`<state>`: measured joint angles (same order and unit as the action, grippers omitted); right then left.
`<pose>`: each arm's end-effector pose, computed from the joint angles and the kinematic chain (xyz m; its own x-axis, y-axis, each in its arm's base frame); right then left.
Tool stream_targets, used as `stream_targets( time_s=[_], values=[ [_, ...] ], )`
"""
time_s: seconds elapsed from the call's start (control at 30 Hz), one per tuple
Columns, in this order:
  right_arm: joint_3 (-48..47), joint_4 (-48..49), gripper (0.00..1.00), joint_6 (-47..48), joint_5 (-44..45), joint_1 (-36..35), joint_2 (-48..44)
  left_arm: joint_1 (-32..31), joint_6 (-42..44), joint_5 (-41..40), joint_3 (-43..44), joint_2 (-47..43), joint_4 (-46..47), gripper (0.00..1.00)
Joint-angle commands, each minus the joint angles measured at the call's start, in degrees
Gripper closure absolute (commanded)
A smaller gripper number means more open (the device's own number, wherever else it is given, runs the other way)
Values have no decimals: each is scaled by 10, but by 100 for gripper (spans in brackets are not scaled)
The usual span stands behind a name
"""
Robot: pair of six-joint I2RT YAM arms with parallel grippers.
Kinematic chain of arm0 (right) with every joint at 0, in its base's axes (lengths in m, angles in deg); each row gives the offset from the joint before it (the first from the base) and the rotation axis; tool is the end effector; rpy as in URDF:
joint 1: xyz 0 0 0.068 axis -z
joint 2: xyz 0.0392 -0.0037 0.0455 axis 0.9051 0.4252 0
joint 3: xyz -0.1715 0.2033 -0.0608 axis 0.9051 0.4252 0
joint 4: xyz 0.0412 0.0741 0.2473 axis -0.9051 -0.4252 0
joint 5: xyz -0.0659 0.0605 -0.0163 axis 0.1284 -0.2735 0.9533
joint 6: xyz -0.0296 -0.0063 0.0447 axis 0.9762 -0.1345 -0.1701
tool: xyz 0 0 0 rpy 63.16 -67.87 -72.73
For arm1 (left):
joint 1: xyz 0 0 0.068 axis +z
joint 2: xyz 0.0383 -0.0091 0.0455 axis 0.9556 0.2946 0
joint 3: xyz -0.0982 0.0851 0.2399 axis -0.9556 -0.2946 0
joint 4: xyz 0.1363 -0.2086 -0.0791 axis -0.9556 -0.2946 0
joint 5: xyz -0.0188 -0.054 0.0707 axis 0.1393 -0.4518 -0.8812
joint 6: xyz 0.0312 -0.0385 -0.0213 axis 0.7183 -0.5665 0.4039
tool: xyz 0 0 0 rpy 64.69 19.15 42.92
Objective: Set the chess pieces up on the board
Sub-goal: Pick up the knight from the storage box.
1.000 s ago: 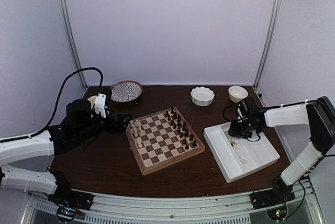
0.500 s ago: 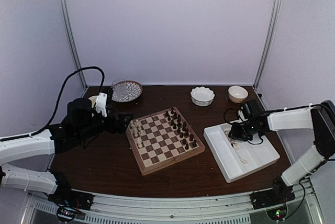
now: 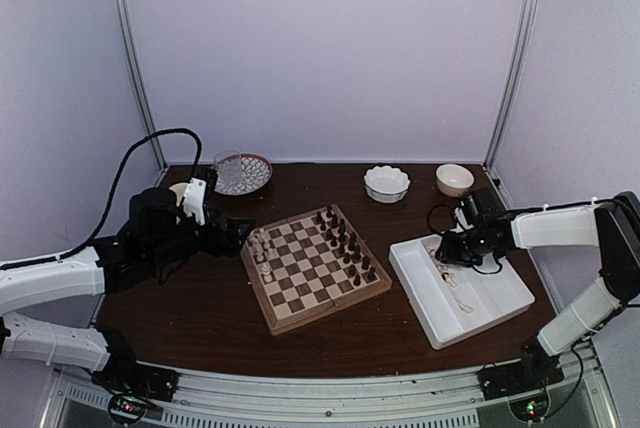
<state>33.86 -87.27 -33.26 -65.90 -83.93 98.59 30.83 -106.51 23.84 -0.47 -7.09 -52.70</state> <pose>0.2560 0.0953 0.1545 -0.8957 0.1788 -0.4072 0.0094 0.9230 0.3847 0.1755 -0.1519 0.2535 -0.4253 -0.1156 -0.8977 0.4455 0.8366 -0.3188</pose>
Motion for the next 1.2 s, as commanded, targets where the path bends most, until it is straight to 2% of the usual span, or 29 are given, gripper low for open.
stream_targets(
  time_s=[0.0,0.17,0.53,0.73,0.87,1.17],
  values=[
    [18,19,66,10,-5,0,-45,3,9,4,18,-4,9,2],
    [24,18,65,14,17,0,-62,3,9,8,19,-2,5,2],
    [-18,-25,64,27,63,0,9,3,7,11,23,-5,-3,2],
    [-29,-25,63,37,40,-1,35,3,8,16,22,-7,-2,2],
    [-32,-22,67,49,11,-1,45,3,8,22,27,-1,-4,2],
    [-9,-3,64,60,-9,-14,0,3,9,26,30,7,-8,2]
  ],
)
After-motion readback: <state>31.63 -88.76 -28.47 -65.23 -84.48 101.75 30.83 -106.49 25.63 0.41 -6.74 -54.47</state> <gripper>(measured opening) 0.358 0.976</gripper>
